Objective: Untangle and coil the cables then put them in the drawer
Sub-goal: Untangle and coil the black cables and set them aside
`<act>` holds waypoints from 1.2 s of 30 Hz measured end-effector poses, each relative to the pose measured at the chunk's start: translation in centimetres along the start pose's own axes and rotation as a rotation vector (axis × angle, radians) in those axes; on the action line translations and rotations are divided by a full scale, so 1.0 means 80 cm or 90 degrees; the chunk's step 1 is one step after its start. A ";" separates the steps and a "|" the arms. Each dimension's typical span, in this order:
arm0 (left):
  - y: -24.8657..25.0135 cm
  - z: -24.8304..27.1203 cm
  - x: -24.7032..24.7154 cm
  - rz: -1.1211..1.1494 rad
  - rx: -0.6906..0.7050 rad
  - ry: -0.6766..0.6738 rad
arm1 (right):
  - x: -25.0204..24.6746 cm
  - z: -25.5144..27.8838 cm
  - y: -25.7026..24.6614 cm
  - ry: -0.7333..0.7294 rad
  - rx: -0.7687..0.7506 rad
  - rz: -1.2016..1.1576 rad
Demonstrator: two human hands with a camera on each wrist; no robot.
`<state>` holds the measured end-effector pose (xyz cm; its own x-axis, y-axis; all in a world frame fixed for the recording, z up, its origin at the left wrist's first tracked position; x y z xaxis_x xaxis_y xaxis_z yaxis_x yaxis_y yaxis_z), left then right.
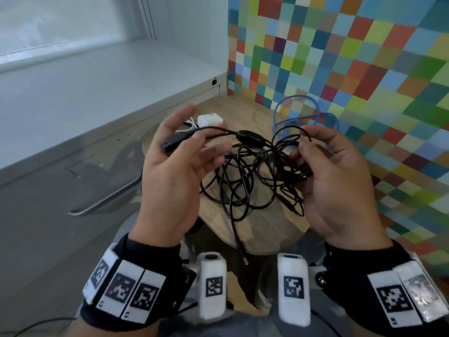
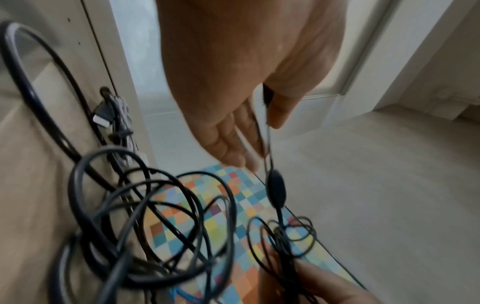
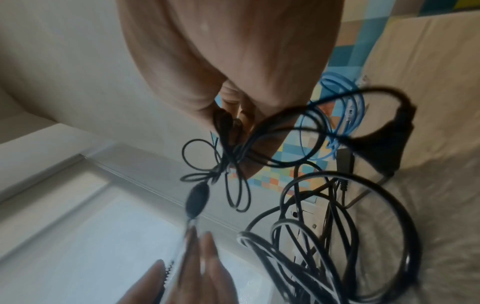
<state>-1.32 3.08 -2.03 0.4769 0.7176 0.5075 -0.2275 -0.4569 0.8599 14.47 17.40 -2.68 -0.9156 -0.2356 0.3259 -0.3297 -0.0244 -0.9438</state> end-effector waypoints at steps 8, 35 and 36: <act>-0.004 -0.014 -0.020 -0.336 0.056 0.063 | -0.002 0.004 -0.005 -0.015 -0.032 -0.015; -0.006 0.015 0.023 -0.055 0.036 -0.117 | 0.023 0.036 -0.002 -0.158 -0.269 0.250; -0.006 0.015 0.024 -0.023 0.005 -0.118 | 0.023 0.036 -0.002 -0.157 -0.258 0.228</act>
<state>0.71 4.04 -1.58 0.6333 0.6243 0.4573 -0.2016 -0.4375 0.8763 13.47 14.13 -2.11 -0.9211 -0.3816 -0.0767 -0.1168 0.4590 -0.8807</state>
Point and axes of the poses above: each hand's wrist, its own z-axis away from the middle knuckle, its own x-axis out of the palm, y = z × x, the point moved 4 cm from there along -z, towards the middle knuckle, and after that the axes turned 12 degrees about y, right-handed, at the moved point
